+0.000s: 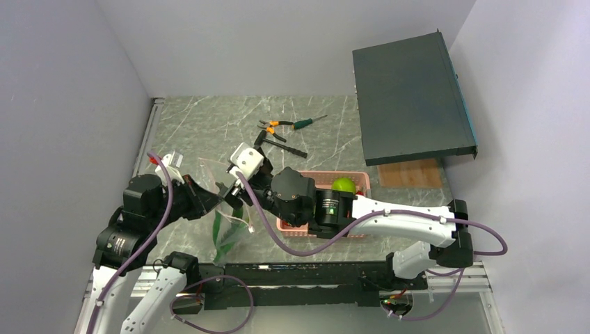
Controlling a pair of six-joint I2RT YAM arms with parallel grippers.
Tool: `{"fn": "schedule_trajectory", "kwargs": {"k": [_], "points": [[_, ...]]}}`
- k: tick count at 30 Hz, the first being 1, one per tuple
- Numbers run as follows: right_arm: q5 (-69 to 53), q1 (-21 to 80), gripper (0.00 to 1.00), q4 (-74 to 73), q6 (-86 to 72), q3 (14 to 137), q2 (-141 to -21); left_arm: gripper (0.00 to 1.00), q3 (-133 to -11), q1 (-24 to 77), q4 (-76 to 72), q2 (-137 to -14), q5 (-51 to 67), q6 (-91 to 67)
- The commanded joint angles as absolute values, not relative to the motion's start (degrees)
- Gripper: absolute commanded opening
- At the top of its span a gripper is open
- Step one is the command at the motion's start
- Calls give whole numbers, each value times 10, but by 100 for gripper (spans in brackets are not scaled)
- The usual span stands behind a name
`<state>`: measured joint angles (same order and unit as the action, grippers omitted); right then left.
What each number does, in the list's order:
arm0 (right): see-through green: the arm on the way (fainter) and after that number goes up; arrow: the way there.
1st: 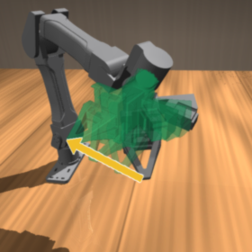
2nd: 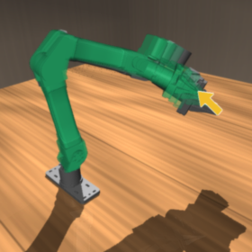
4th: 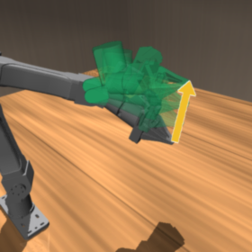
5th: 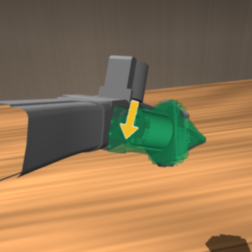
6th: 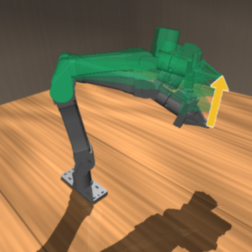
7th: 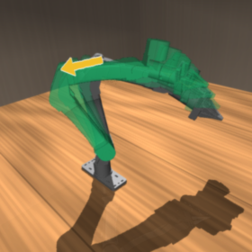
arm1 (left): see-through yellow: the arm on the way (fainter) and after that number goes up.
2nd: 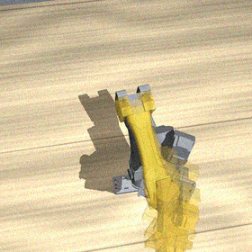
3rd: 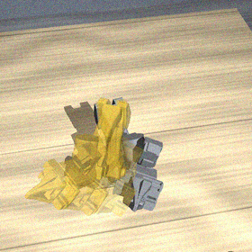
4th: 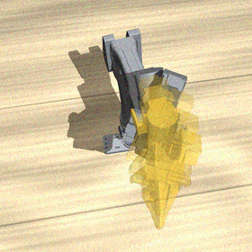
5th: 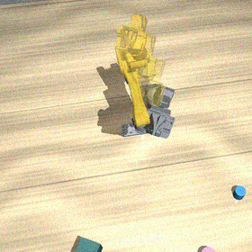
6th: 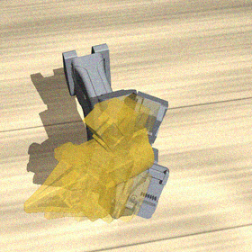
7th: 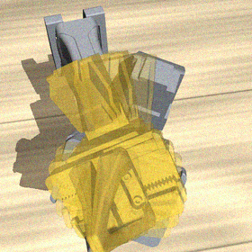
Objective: Place the food in the zip-top bag and seal the zipper
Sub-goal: Place the fake vegetable in the zipper food storage bag, then pick up the fake fruit from the bin.
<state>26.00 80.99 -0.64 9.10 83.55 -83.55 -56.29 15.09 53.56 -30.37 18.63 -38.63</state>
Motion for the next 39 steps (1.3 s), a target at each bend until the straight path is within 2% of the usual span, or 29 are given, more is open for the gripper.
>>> {"fn": "schedule_trajectory", "kwargs": {"k": [1, 8, 18, 23, 35, 36, 38, 39], "points": [[297, 810, 74, -7, 76, 851, -817, 0, -586, 153, 536, -299, 179, -387], [331, 790, 77, -52, 21, 825, -774, 0, -593, 154, 549, -297, 173, -379], [337, 685, 77, -97, -106, 713, -650, 0, -591, 154, 550, -297, 177, -375], [336, 629, 78, -200, -182, 694, -639, 0, -592, 153, 557, -292, 178, -374], [329, 594, 79, -312, -326, 584, -626, 0, -583, 153, 542, -294, 181, -376], [328, 589, 81, -327, -335, 582, -634, 0, -584, 154, 543, -293, 180, -378], [332, 582, 95, -360, -351, 581, -651, 0, -586, 154, 544, -292, 182, -378], [328, 579, 97, -372, -347, 581, -661, 0, -587, 154, 546, -291, 183, -379]]}}
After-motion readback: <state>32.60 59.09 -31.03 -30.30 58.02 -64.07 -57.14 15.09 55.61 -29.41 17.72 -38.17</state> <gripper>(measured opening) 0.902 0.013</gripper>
